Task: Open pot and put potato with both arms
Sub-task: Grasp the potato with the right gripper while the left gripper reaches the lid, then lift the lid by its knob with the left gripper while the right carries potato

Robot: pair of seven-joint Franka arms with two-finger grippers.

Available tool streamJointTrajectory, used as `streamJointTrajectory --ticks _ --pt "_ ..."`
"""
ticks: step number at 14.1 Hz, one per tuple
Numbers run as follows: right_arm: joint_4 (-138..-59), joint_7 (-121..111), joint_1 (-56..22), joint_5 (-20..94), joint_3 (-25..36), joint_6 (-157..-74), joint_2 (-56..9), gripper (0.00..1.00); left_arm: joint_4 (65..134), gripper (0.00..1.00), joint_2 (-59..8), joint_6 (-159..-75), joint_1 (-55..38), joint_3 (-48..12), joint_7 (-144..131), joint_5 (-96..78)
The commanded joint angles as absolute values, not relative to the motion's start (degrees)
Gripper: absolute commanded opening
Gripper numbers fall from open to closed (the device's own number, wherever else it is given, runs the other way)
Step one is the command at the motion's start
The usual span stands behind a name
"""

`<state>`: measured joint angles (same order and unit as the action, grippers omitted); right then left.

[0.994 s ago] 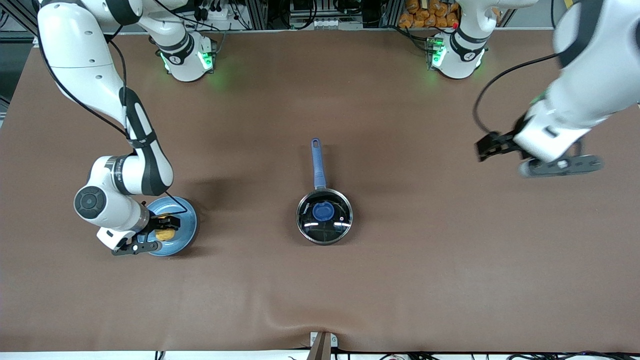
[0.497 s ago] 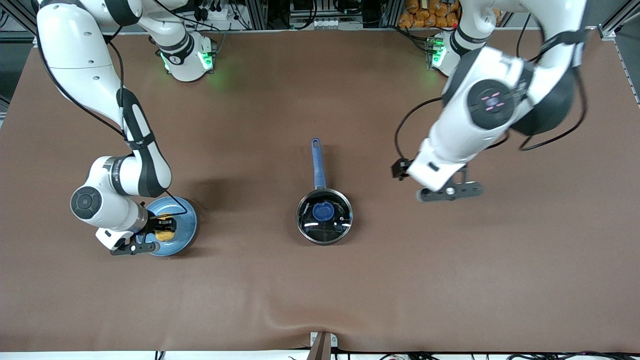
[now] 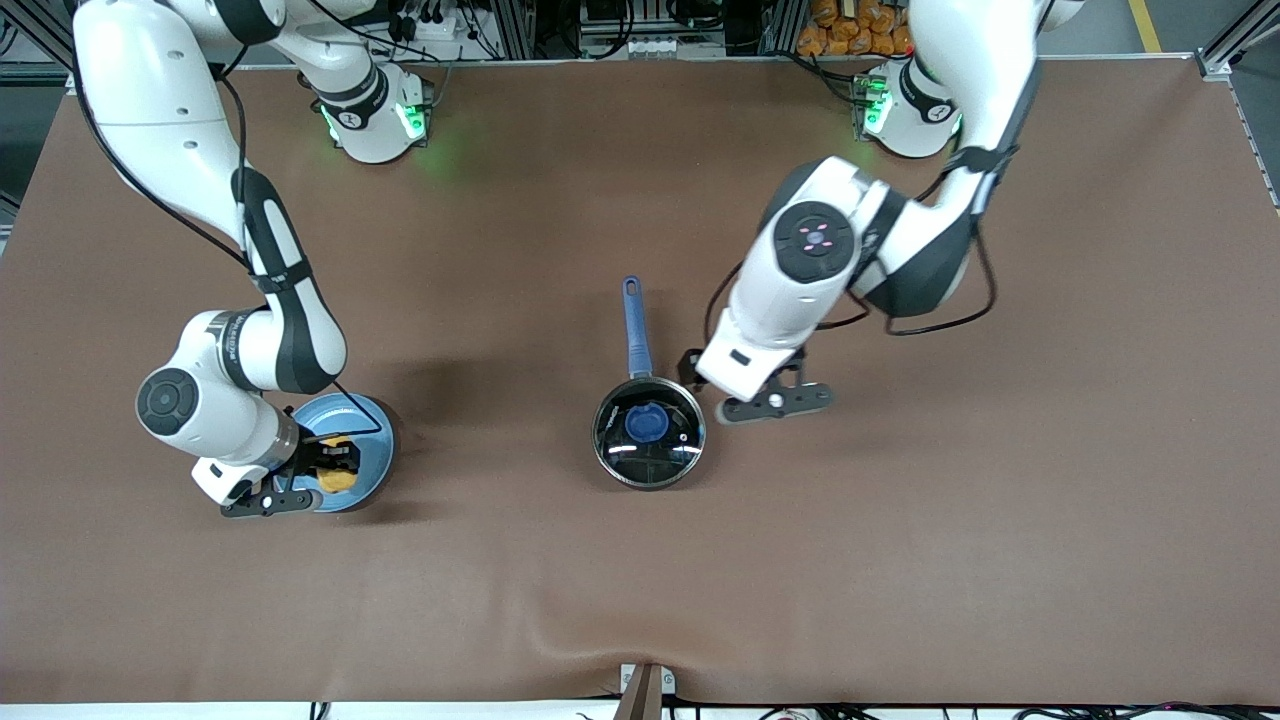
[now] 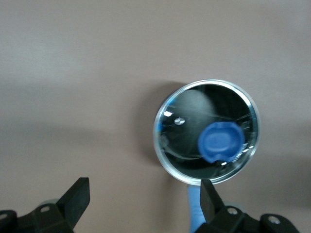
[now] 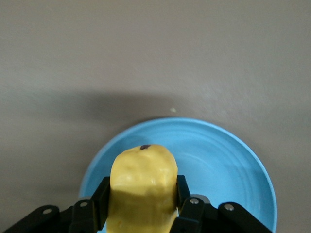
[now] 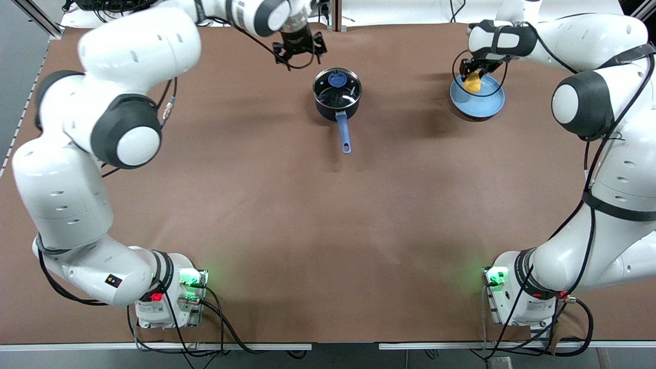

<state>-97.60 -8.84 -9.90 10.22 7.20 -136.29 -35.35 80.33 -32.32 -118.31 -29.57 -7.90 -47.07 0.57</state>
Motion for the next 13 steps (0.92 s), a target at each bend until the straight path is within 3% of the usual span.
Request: streamJointTrajectory --ticks 1,6,13 --pt "-97.82 -6.69 -11.16 11.95 6.86 -135.70 -32.44 0.20 76.03 1.00 -37.25 -120.92 -33.82 -5.46 -51.58 3.42" --pt "-96.95 2.62 -15.90 12.48 6.94 -134.92 -30.33 0.20 74.27 1.00 -42.62 -128.22 -42.09 2.10 -52.56 3.60" --pt "-91.60 11.94 -20.82 12.48 6.94 -129.57 -29.88 0.19 71.46 1.00 -47.37 -135.97 -42.63 2.63 -54.93 3.60"
